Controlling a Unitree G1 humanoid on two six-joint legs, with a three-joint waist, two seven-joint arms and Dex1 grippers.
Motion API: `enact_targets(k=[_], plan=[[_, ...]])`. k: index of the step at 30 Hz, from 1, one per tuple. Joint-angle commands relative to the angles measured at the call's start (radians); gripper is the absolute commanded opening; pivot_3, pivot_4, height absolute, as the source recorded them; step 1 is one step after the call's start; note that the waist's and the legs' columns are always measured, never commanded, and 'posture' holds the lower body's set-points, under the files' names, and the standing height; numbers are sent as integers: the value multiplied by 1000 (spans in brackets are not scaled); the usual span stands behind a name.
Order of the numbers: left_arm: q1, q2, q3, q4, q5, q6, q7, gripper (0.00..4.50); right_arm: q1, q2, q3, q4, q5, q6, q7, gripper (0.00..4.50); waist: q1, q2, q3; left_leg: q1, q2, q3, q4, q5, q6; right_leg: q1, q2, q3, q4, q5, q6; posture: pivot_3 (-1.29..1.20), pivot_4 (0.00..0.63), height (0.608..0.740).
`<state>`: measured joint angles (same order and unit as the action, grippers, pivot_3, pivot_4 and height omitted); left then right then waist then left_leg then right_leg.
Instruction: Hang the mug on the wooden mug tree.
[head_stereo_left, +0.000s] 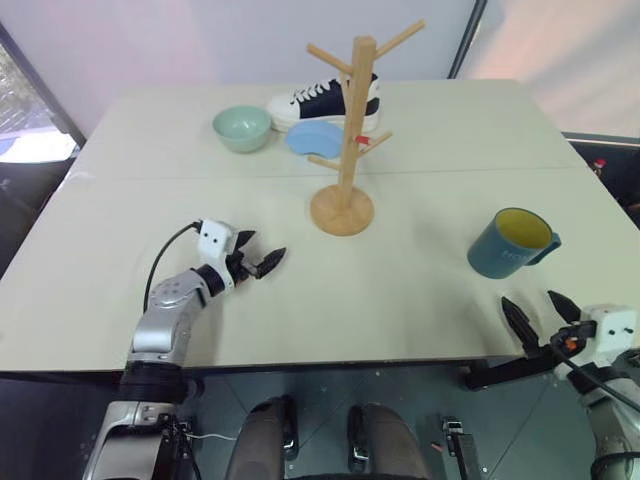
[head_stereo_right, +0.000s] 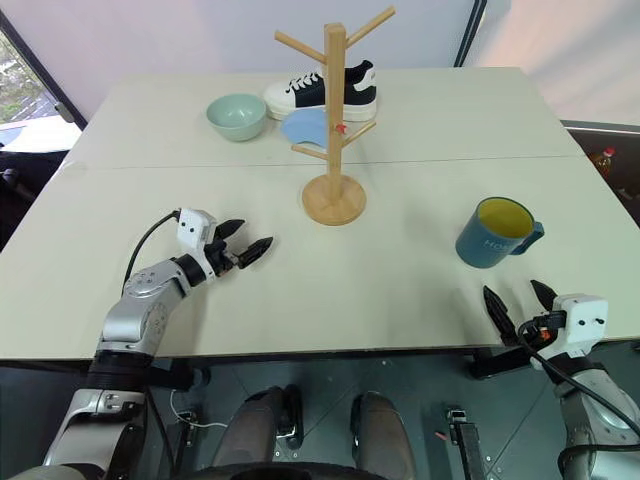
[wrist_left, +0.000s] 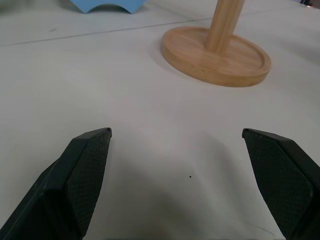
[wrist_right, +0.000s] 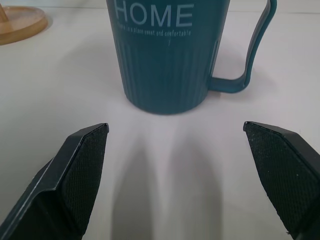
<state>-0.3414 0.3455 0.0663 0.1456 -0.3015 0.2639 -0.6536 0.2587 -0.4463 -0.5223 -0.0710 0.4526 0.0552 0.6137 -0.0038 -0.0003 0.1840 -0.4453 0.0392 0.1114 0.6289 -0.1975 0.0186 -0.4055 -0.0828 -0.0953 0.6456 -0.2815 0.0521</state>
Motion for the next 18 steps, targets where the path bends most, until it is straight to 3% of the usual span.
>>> enact_targets(k=[1, 12, 18], plan=[[12, 5, 25, -57, -18, 3, 15, 4500, -3, -15, -11, -3, 1, -17, 1, 4472, -1, 0, 0, 0, 0, 0, 0, 0, 0, 0, 0, 0, 0, 0, 0, 0, 150, 730], [33, 12, 18, -91, -33, 31, 21, 4500, -1, -28, -10, 4, -35, 16, -50, 4472, -4, 0, 0, 0, 0, 0, 0, 0, 0, 0, 0, 0, 0, 0, 0, 0, 150, 730], [78, 28, -46, -205, -76, 11, -115, 4500, -15, -42, -36, 47, -32, 10, -56, 4472, -5, 0, 0, 0, 0, 0, 0, 0, 0, 1, 0, 0, 0, 0, 0, 0, 150, 730]])
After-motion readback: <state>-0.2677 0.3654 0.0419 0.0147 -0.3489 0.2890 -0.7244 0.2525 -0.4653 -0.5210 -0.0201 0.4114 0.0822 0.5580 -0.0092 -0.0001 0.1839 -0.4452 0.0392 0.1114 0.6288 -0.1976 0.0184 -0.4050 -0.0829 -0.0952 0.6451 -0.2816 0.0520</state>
